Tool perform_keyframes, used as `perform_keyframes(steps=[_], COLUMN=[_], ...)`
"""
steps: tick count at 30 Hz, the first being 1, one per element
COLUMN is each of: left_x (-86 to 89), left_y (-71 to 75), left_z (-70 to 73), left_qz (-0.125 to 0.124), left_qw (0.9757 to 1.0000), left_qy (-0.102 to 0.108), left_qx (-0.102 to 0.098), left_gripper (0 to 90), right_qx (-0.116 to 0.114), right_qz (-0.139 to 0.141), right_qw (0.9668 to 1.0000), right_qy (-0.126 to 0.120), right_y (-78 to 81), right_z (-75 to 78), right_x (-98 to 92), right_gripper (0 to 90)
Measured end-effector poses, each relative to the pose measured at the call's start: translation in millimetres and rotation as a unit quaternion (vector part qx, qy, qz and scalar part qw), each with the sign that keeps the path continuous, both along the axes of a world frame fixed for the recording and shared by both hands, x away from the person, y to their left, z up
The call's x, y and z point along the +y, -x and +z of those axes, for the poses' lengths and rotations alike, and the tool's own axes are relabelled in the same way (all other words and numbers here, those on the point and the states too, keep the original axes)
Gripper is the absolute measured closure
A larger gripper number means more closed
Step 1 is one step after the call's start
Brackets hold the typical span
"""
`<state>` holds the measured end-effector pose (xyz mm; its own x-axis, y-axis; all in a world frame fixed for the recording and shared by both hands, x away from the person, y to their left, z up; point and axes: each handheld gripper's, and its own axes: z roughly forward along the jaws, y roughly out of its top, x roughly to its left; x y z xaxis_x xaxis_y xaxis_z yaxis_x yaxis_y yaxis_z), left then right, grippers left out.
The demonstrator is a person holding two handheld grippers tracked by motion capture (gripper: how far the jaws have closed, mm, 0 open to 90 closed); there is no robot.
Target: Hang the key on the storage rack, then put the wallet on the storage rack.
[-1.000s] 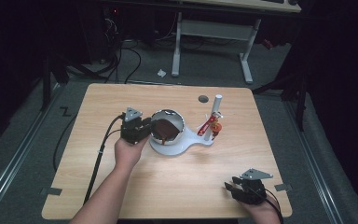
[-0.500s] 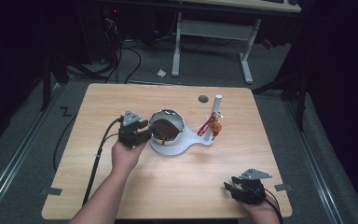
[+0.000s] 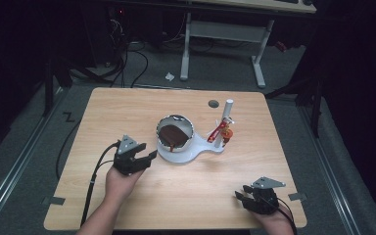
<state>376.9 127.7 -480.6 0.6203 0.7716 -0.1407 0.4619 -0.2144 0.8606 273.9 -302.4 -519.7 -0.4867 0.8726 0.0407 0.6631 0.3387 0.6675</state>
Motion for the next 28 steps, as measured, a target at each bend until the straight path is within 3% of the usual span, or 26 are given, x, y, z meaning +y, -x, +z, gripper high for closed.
perform_keyframes(steps=[8,12,15,22,28], left_x=[34.1,49.0,59.7,71.5,72.4], left_y=[45.0,67.0,78.9,80.6,78.6], left_z=[-31.7,-45.1,-50.1,-46.6,-46.9], left_qz=[-0.012,-0.027,-0.023,0.000,-0.010], left_qw=[0.9987,0.9969,0.9965,0.9981,0.9981], left_qy=[0.007,-0.028,-0.038,-0.019,-0.015], left_qx=[0.049,0.068,0.071,0.059,0.059], left_gripper=[41.6,37.8,36.8,35.9,35.8], right_qx=[-0.004,-0.002,-0.008,-0.024,-0.038], right_qz=[-0.002,-0.009,-0.008,-0.008,-0.025], right_qw=[1.0000,0.9999,0.9999,0.9997,0.9990], right_qy=[0.000,-0.005,0.003,0.002,-0.003], right_y=[0.5,-1.5,-3.6,0.0,2.2], right_z=[0.5,-1.1,-0.4,-0.6,2.1], right_x=[1.0,1.7,4.4,6.6,-0.4], right_gripper=[56.8,56.9,56.8,56.6,56.5])
